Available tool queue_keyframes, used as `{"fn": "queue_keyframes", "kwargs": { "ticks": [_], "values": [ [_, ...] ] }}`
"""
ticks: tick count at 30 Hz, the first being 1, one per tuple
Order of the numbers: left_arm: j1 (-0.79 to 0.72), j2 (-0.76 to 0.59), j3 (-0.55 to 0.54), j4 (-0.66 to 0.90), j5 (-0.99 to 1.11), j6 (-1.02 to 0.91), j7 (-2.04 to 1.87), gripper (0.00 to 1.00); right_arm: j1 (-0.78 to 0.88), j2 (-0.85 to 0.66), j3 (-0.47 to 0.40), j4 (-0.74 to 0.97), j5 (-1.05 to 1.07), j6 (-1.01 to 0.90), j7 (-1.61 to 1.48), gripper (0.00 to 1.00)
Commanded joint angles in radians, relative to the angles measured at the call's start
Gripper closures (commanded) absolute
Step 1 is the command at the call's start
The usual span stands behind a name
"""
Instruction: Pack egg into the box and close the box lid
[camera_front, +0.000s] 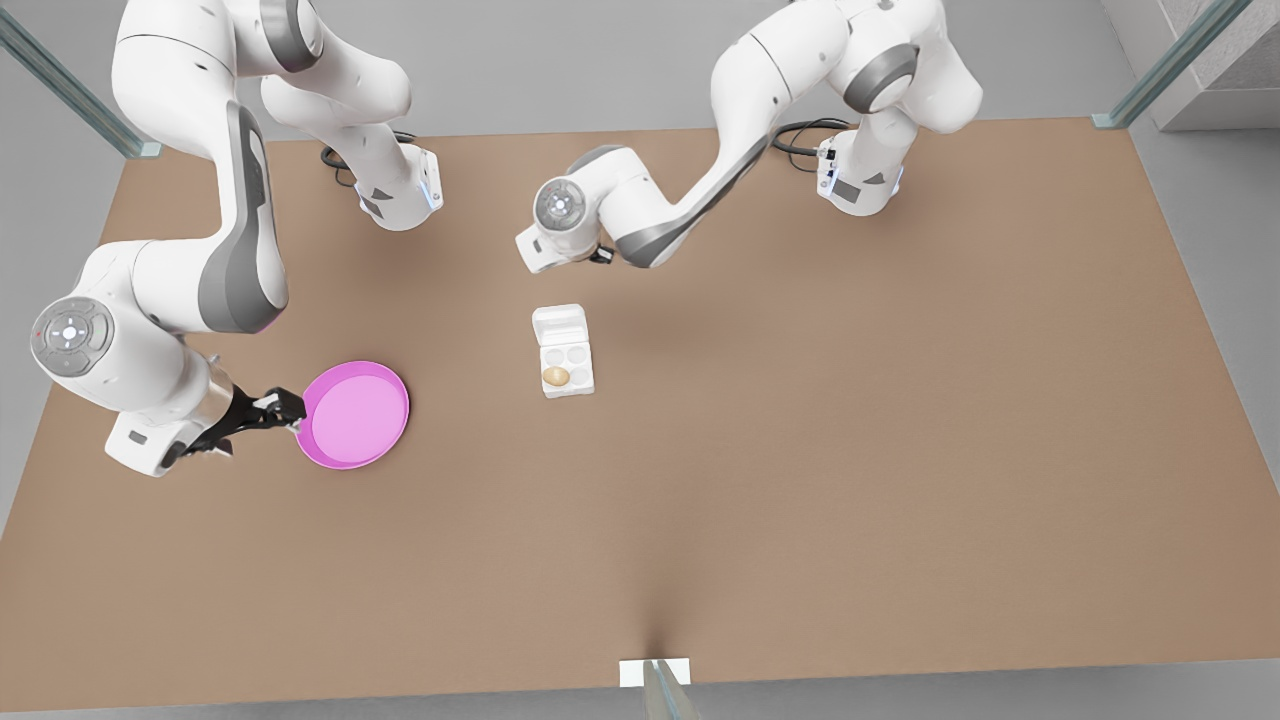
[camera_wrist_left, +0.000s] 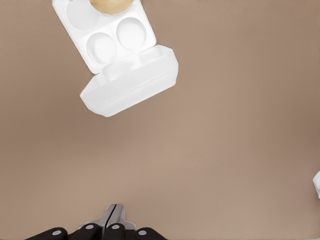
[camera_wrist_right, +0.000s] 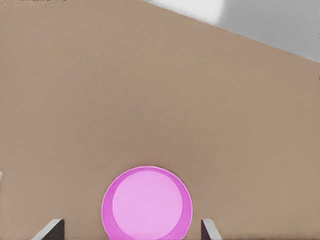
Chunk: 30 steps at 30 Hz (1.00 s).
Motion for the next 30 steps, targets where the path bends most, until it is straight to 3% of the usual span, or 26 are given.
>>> {"fn": "queue_keyframes", "kwargs": {
  "ticks": [1,16,30],
  "values": [
    [0.000,0.036,0.000,0.041,-0.004,0.120,-0.500,0.79,-0.001,-0.001,0.000,0.001,0.000,-0.011,0.365,0.00],
    [-0.014,0.140,0.003,0.046,-0.001,0.275,-0.523,0.79,-0.001,0.010,-0.014,0.001,0.000,-0.006,0.365,0.00],
    [-0.058,0.230,0.052,0.188,0.012,0.275,-0.575,0.79,-0.001,0.019,-0.014,0.017,0.009,-0.006,0.367,0.00]
  ]
}}
